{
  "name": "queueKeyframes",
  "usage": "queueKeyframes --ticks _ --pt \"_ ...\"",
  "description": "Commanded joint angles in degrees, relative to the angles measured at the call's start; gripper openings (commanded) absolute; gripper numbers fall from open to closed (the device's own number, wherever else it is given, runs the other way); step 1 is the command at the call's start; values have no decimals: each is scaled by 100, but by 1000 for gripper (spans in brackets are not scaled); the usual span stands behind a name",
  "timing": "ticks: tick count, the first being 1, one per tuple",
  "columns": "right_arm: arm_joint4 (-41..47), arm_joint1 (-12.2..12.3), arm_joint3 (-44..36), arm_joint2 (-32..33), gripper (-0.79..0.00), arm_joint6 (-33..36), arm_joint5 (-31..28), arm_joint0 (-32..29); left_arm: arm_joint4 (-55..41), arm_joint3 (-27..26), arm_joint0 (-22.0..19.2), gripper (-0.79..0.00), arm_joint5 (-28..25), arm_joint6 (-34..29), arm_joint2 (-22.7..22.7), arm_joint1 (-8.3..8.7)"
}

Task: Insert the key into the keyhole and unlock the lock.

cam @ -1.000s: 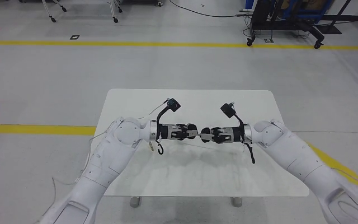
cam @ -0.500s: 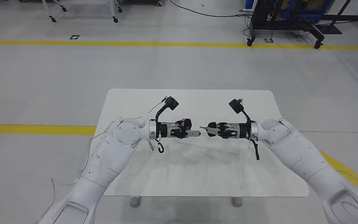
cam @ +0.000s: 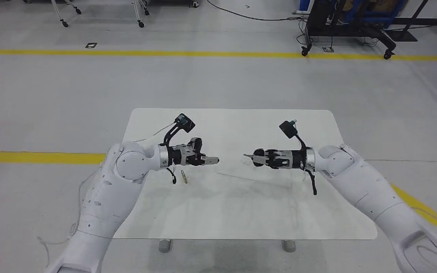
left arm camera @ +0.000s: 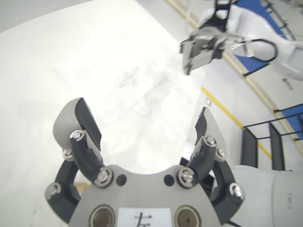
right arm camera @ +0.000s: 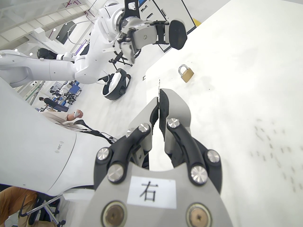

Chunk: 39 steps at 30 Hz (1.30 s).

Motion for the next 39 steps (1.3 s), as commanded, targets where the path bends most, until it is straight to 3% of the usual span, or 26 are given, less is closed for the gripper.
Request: queueKeyframes --ticks 1,7,10,14,17,20,22,24,27,32,39 --pt "0 0 0 0 -785 0 0 0 -140 8 -7 0 14 7 71 -6" --pt "0 0 0 0 -785 0 0 0 -140 8 -7 0 14 7 71 -6" --pt "0 0 0 0 -785 0 0 0 62 4 210 0 499 453 160 -22" --pt "0 0 0 0 -785 0 0 0 689 -362 319 0 1060 419 174 22" --pt "0 0 0 0 -785 0 0 0 1701 -1067 491 0 1828 -154 78 120" --pt "0 0 0 0 -785 0 0 0 2763 -1751 630 0 2571 -1464 137 211" --pt "0 0 0 0 -785 0 0 0 3185 -1995 665 0 2999 -2274 246 233" --pt "0 0 0 0 -785 0 0 0 3421 -2119 654 0 3333 -2613 320 231" --pt "0 0 0 0 -785 0 0 0 3213 -2082 664 0 3546 -2662 412 199" --pt "0 0 0 0 -785 0 0 0 2876 -1554 576 0 3783 -2281 565 128" --pt "0 0 0 0 -785 0 0 0 2691 -895 250 -105 4085 -1998 939 1"
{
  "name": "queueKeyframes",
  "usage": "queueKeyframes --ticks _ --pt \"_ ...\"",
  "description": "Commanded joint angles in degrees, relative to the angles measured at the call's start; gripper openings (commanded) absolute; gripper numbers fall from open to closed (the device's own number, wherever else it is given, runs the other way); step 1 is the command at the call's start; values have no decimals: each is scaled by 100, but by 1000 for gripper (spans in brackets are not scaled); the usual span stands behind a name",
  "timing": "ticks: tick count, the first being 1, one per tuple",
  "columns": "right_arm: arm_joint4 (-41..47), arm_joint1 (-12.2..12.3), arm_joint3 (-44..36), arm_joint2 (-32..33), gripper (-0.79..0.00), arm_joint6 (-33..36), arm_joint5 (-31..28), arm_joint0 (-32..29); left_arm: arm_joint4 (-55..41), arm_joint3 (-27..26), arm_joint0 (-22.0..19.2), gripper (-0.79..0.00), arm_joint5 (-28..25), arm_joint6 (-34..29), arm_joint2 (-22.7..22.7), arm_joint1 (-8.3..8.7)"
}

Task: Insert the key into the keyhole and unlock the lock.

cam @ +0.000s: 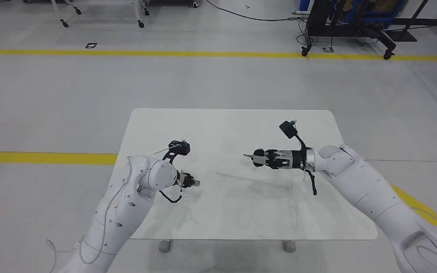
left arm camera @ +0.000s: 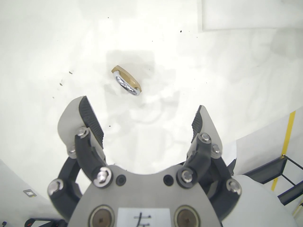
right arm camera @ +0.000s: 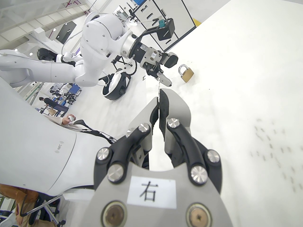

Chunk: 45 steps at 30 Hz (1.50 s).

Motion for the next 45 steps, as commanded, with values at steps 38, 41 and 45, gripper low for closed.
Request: queueKeyframes --ticks 38,41,45 --pt "0 0 0 0 -785 0 0 0 720 674 -508 -785 508 124 588 -232" --pt "0 0 0 0 -785 0 0 0 767 646 -502 -785 469 103 614 -240" --pt "0 0 0 0 -785 0 0 0 834 599 -508 -785 422 109 662 -257"
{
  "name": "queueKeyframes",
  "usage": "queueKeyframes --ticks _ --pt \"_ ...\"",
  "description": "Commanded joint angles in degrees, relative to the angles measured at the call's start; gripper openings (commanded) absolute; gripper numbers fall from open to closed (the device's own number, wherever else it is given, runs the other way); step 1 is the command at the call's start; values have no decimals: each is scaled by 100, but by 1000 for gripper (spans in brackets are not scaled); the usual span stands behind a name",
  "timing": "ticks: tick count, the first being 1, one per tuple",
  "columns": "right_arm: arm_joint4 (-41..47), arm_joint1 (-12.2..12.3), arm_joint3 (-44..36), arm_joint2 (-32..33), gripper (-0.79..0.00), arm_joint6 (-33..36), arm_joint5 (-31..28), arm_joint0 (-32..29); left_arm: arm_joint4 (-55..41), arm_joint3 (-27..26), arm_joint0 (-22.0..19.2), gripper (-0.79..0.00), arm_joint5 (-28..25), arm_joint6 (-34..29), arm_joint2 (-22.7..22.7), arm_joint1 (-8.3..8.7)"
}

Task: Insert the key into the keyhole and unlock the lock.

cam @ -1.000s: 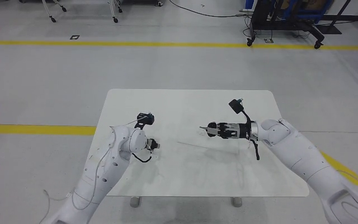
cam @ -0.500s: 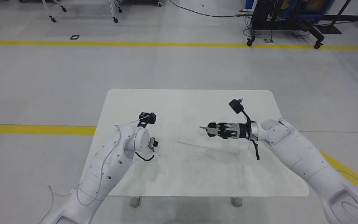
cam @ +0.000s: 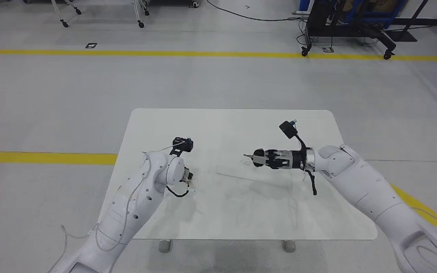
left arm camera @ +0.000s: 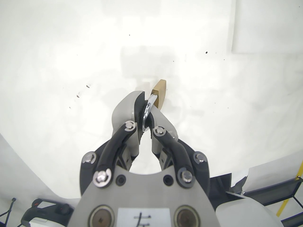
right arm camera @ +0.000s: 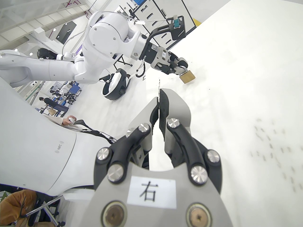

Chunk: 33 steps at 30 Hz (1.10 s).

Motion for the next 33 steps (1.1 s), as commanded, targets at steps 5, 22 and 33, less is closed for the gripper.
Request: queueKeyframes --ticks 5,22,33 --pt "0 0 0 0 -785 0 0 0 -233 -217 149 -785 -203 681 -167 -4" --pt "0 0 0 0 -785 0 0 0 -1445 -483 1082 -785 -1924 4179 -1346 108" --pt "9 -7 -41 1 -785 -70 53 -35 -3358 -76 977 -785 -2761 4086 -1416 34"
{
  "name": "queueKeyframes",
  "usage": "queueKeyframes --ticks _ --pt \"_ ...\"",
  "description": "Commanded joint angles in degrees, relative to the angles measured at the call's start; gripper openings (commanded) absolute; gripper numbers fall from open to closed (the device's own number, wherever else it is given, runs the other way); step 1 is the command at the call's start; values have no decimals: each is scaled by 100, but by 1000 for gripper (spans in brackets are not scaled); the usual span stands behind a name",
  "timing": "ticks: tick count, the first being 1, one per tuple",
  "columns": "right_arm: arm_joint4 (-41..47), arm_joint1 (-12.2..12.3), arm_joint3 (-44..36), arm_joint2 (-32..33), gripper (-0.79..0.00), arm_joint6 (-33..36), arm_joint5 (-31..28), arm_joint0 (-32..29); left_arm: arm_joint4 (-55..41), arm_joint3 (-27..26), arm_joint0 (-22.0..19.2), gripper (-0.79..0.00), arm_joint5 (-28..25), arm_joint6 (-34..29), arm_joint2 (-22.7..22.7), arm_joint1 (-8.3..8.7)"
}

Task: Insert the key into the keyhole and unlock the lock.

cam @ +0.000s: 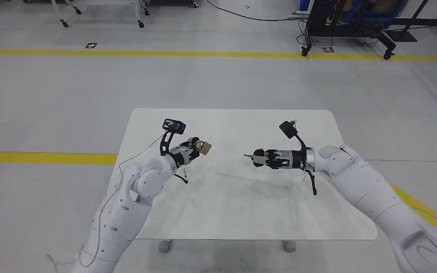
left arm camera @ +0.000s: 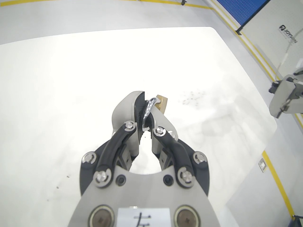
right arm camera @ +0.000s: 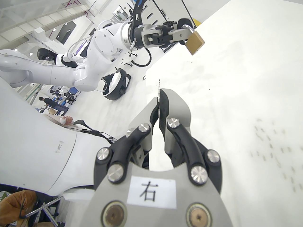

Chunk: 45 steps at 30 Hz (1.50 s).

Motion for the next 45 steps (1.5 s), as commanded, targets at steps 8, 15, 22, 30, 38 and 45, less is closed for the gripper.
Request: queueKeyframes --ticks 8,15,22,30,38,45 --pt "81 -224 -208 64 -785 -1085 -3 -275 -5327 2617 -1115 -785 -1712 -1015 450 -383" --pt "-803 -455 -301 210 -785 -2016 -3 -223 -7247 4202 -1957 -785 -2089 -1920 935 -773" --pt "-803 -455 -301 210 -785 -2016 -3 -223 -7228 4308 -2055 -785 -2149 -2034 971 -792" --pt "-694 -466 -592 270 -785 -2071 610 -371 -6961 4138 -2066 -785 -514 -1366 1219 -867" --pt "115 -253 -1346 772 -785 -1610 2352 -983 -7272 4009 -2288 -785 1035 -683 1399 -1051" --pt "158 -152 -1653 1040 -785 -1448 2680 -1168 -7355 4079 -2304 -785 957 -601 1359 -1068"
